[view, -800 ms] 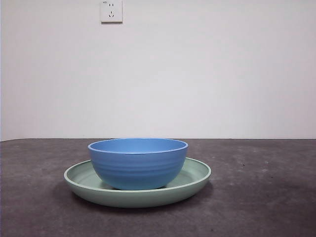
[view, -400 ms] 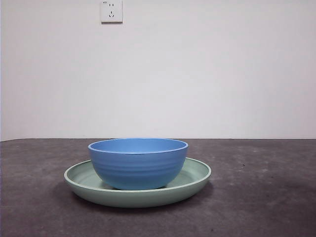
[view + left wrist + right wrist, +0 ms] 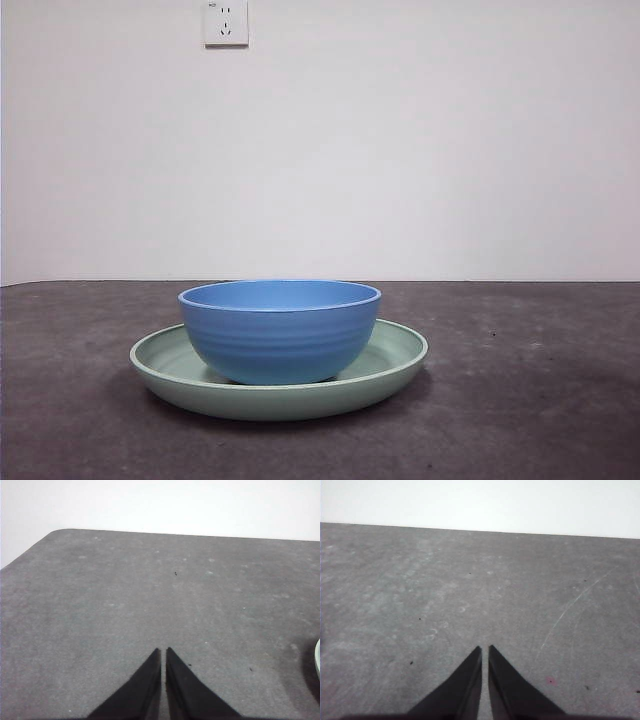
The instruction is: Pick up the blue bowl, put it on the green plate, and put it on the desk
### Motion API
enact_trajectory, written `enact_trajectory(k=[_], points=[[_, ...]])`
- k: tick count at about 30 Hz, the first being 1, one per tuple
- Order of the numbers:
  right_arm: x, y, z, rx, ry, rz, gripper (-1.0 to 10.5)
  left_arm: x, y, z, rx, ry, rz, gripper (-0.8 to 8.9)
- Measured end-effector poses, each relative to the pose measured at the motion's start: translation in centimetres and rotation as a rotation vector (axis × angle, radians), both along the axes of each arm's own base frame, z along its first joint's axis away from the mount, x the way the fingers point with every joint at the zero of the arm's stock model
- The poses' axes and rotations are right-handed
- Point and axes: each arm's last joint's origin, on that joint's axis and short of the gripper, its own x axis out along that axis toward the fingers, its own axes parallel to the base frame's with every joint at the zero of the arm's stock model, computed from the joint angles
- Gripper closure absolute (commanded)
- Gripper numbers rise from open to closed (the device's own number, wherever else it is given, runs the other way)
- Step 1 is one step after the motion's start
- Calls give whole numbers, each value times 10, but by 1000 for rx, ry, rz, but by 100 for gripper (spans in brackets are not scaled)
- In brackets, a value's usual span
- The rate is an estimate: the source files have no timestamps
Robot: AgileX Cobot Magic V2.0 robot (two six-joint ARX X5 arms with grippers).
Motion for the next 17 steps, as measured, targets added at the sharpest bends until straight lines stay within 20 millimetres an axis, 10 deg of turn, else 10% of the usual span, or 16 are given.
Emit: enact_trajectory(k=[17], points=[[0,0,0,10,-2,-1,928,0,0,0,0,0,0,794]])
